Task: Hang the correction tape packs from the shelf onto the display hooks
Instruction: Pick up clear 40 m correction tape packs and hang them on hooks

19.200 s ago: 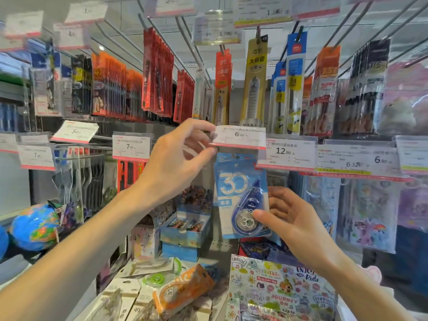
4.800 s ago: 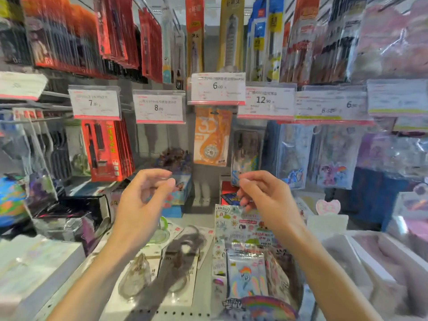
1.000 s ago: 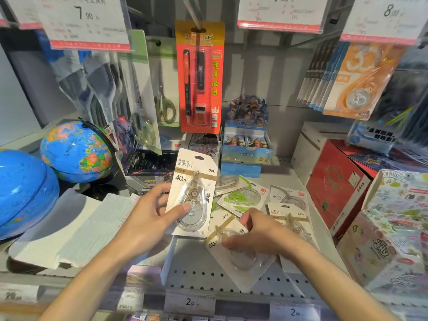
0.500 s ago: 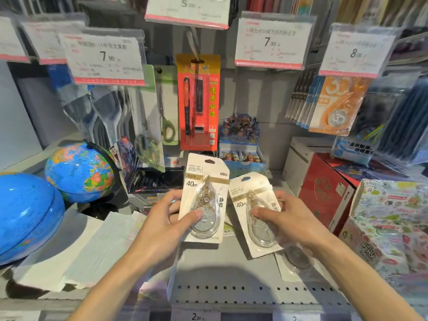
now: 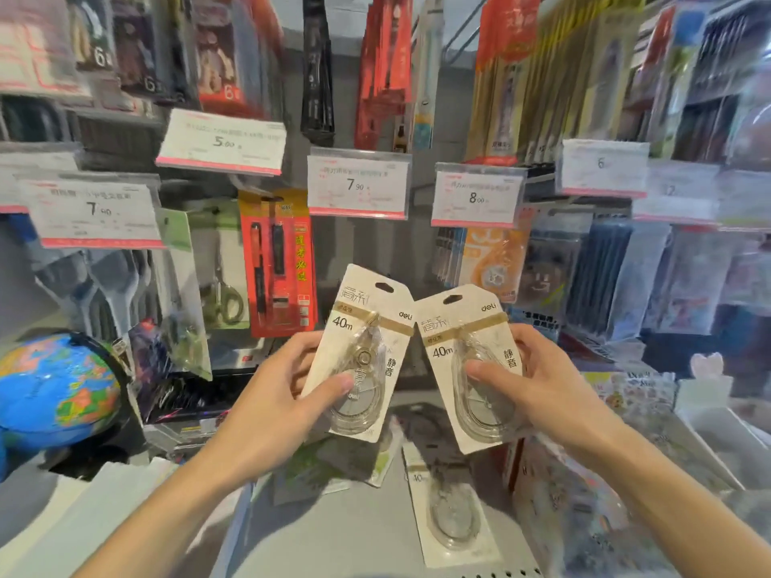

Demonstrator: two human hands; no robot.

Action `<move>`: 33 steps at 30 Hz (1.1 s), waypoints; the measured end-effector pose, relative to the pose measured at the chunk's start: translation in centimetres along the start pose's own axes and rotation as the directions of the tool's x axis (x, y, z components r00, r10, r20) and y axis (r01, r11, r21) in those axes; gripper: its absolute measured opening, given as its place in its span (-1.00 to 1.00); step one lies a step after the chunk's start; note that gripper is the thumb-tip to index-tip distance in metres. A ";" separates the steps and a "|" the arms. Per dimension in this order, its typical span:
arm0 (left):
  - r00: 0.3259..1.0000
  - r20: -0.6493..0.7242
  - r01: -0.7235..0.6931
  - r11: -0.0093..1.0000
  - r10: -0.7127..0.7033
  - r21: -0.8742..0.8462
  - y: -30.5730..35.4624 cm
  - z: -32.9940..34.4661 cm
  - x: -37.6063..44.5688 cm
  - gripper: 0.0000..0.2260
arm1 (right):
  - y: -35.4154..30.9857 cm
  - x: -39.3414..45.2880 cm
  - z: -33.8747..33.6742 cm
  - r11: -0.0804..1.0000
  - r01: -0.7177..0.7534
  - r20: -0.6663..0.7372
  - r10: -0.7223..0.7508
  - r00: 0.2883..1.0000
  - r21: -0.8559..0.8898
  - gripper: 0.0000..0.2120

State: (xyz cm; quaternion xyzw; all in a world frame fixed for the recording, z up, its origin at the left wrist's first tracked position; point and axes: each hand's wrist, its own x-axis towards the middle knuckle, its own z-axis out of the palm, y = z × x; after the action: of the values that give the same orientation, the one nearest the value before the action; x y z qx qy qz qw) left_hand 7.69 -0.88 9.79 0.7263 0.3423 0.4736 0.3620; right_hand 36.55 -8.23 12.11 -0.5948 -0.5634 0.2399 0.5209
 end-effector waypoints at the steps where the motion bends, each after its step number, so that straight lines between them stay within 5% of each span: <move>1: 1.000 -0.007 -0.018 0.999 0.018 0.031 0.7 0.5 0.2 -0.65 | 0.0 0.3 -1.1 1.000 0.020 0.000 -0.020 1.000 0.007 -0.66; 12: 0.983 -0.168 -0.018 0.946 0.077 0.324 6.6 6.1 1.7 -0.61 | 1.9 4.1 -10.4 0.973 0.179 0.066 -0.190 0.980 0.148 -0.69; 33: 0.934 -0.226 -0.207 0.933 0.278 0.294 11.6 4.2 1.6 -0.64 | -0.9 7.7 -8.1 0.944 0.324 0.102 -0.328 0.939 0.056 -0.72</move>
State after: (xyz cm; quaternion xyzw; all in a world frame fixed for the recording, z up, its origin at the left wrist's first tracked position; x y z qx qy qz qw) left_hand 13.89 -6.27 19.15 0.7356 0.3547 0.5571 0.1507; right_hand 45.13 -4.16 17.95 -0.4691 -0.6773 0.1936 0.5327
